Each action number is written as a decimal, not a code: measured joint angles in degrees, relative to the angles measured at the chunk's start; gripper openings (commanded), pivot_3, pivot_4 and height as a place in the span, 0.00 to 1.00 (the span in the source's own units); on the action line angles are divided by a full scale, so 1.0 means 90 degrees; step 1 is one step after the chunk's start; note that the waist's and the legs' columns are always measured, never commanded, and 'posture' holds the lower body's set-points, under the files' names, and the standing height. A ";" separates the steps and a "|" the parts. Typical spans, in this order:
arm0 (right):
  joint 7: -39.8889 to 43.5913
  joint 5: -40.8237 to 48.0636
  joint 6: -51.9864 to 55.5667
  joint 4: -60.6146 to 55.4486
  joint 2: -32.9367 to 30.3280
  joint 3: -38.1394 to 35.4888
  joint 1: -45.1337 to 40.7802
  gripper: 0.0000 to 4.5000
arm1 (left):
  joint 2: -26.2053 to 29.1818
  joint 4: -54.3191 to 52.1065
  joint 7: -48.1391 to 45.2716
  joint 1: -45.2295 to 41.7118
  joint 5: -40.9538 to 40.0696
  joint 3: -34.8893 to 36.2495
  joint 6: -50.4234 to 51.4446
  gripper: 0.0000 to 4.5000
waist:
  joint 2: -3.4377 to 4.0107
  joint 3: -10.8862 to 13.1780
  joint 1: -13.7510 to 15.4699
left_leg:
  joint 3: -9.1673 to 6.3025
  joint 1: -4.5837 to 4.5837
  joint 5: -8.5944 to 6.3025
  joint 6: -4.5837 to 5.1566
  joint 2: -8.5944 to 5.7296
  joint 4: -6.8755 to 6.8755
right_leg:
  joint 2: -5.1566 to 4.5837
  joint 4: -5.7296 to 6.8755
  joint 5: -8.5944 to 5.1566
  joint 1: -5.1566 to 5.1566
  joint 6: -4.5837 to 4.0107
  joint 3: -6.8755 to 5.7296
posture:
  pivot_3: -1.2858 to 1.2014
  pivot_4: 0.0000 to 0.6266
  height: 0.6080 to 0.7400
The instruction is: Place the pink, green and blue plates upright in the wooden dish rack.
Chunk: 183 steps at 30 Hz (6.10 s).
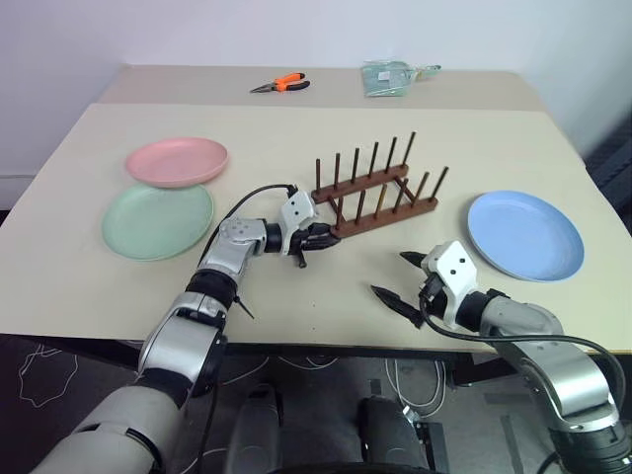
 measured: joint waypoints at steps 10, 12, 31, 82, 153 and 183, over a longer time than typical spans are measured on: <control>0.0718 0.0188 -0.0047 0.0271 -0.0642 -0.0497 0.0644 1.00 | 0.0572 -0.1056 -0.0427 0.0439 0.0148 -0.0412 0.0203 0.70 | -0.0002 -0.0001 0.0001 | -0.0002 0.0004 0.0000 0.0001 0.0001 0.0022 | 0.0000 -0.0002 -0.0010 0.0013 -0.0026 0.0001 | 0.52 0.24 1.00; 0.0745 0.0200 -0.0066 0.0280 -0.0641 -0.0534 0.0657 0.88 | 0.0597 -0.1014 -0.0236 0.0382 0.0217 -0.0415 0.0176 0.92 | -0.0001 -0.0001 0.0002 | -0.0002 0.0004 -0.0001 0.0001 0.0000 0.0021 | 0.0000 -0.0002 -0.0010 0.0013 -0.0025 0.0001 | 0.52 0.24 1.00; 0.0036 -0.0737 -0.0486 0.0789 -0.0395 -0.0049 0.0279 0.00 | 0.0704 -0.5035 0.1132 0.2482 -0.0099 -0.0928 0.3148 0.06 | -0.0004 -0.0015 0.0000 | -0.0003 0.0014 -0.0003 0.0006 0.0002 0.0047 | 0.0000 0.0001 -0.0008 0.0034 -0.0032 0.0002 | 0.52 0.24 1.00; -0.0018 -0.1384 -0.1097 0.2373 0.1087 0.0685 -0.2107 0.97 | 0.0046 -0.3821 0.9491 -0.0129 -0.2375 0.6424 0.5685 0.58 | -0.0087 0.0003 -0.0096 | -0.0003 0.0106 -0.0004 -0.0006 -0.0003 -0.0007 | 0.0001 -0.0016 -0.0020 0.0110 -0.0006 -0.0005 | 0.52 0.24 1.00; -0.1020 0.2446 0.1227 0.2587 0.1388 -0.2246 -0.4576 0.02 | 0.1023 -0.6143 0.2862 0.1308 -0.2908 -0.0102 0.3856 0.68 | -0.0071 0.0034 -0.0088 | 0.0002 0.0001 0.0006 -0.0007 0.0002 -0.0011 | 0.0002 -0.0005 -0.0004 0.0001 -0.0022 -0.0007 | 0.52 0.24 1.00; -0.1423 0.0699 -0.1490 0.3560 0.0178 -0.1918 -0.4783 0.99 | 0.0392 -0.4958 0.5983 0.1271 -0.1526 0.1662 0.4096 1.00 | -0.0051 0.0046 -0.0197 | 0.0000 0.0003 0.0006 0.0000 0.0002 -0.0013 | 0.0003 0.0003 0.0002 -0.0008 0.0015 -0.0002 | 0.52 0.24 1.00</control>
